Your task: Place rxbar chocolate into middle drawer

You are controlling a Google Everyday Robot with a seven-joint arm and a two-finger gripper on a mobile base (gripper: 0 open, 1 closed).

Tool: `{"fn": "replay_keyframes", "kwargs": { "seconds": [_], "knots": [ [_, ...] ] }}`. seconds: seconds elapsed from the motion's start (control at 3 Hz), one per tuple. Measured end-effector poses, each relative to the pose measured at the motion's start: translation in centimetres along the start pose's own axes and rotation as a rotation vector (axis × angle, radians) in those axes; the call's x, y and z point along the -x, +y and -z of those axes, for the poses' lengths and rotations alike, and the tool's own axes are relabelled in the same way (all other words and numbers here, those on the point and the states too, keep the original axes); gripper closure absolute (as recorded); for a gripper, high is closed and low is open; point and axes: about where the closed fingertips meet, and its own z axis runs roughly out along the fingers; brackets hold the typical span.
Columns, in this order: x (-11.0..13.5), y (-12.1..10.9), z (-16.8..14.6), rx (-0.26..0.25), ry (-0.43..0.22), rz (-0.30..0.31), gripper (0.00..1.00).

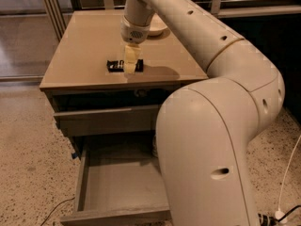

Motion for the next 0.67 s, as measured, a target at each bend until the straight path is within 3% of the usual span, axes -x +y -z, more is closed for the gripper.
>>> {"fn": "replay_keyframes", "kwargs": {
  "seconds": [0.67],
  "knots": [
    [0.56, 0.07, -1.62, 0.044, -0.001, 0.015, 0.00]
  ]
}}
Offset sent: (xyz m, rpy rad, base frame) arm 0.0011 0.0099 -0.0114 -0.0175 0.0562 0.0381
